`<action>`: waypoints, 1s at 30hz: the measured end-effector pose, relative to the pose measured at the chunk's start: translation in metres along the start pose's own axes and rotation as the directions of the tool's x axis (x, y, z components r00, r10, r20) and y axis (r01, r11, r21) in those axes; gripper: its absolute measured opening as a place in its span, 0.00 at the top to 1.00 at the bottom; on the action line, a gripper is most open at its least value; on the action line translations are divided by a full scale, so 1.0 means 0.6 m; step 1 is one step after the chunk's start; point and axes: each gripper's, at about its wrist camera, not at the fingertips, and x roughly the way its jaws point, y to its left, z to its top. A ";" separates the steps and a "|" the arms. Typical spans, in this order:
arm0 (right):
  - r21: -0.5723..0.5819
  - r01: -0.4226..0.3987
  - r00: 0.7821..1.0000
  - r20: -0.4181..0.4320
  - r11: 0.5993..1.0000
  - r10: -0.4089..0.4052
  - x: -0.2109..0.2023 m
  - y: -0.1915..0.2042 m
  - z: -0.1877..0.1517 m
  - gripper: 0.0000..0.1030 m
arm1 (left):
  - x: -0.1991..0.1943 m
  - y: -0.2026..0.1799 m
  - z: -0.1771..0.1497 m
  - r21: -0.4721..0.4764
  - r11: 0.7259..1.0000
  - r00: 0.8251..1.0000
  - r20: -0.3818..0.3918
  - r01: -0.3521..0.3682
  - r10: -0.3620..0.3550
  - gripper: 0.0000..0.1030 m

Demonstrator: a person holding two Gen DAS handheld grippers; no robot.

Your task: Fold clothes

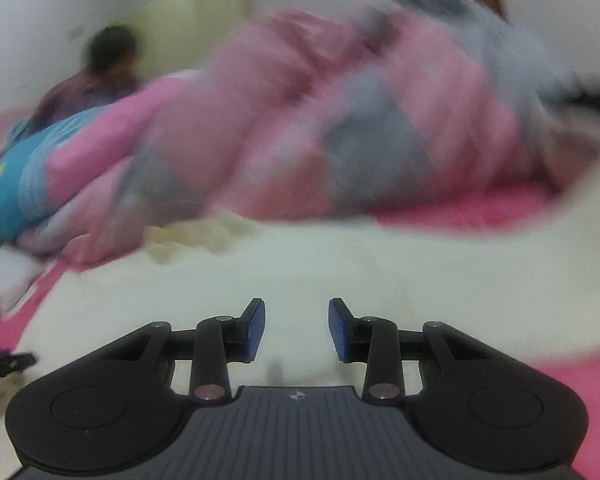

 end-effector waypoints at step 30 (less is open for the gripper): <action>-0.393 -0.499 0.858 -0.351 0.772 0.375 0.238 0.333 -0.004 0.88 | -0.002 0.007 -0.005 -0.020 1.000 1.000 0.008 0.016 -0.016 0.20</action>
